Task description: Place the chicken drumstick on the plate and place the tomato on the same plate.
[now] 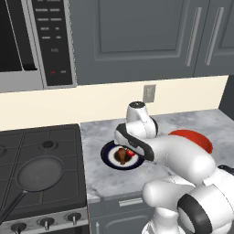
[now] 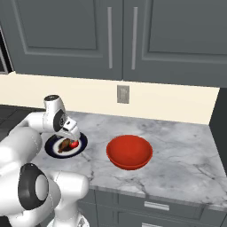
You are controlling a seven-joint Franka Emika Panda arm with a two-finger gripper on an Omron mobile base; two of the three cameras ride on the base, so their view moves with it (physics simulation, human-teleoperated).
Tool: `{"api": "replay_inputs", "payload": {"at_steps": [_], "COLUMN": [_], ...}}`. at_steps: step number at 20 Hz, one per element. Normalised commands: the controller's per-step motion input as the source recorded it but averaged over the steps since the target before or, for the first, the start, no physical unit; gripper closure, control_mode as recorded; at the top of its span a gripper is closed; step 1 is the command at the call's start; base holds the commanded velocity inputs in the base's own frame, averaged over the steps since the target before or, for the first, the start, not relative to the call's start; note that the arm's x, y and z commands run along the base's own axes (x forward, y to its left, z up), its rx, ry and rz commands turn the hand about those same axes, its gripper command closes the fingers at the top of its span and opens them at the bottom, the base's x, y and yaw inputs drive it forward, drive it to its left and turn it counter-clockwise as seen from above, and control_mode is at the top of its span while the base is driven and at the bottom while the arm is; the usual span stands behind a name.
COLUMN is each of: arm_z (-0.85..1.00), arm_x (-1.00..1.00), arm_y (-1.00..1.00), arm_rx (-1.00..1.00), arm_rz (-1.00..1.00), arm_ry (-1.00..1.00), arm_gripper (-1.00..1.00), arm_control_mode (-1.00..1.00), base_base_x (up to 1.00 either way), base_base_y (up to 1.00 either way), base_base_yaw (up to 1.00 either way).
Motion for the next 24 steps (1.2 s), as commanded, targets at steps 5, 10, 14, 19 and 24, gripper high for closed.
{"api": "replay_inputs", "payload": {"at_steps": [5,10,14,19,24], "arm_z": [0.54,0.69,0.81,0.86,0.53], "arm_x": [-1.00,-0.68,-0.44,-0.49,-0.53], "arm_y": [-0.02,-0.22,-0.30,-0.31,-0.22], "arm_rx": [0.03,0.00,0.00,0.00,0.00], "arm_rz": [-0.01,-0.04,-0.05,-0.05,-0.01], "arm_ry": [-0.17,-0.09,-0.01,0.00,-0.01], "arm_gripper": [-1.00,-1.00,-1.00,-1.00,-1.00], "arm_control_mode": [-1.00,-1.00,-1.00,-1.00,-1.00], "base_base_x": [0.00,0.00,0.00,0.00,0.00], "base_base_y": [0.00,0.00,0.00,0.00,0.00], "base_base_yaw": [0.00,0.00,0.00,0.00,0.00]}}
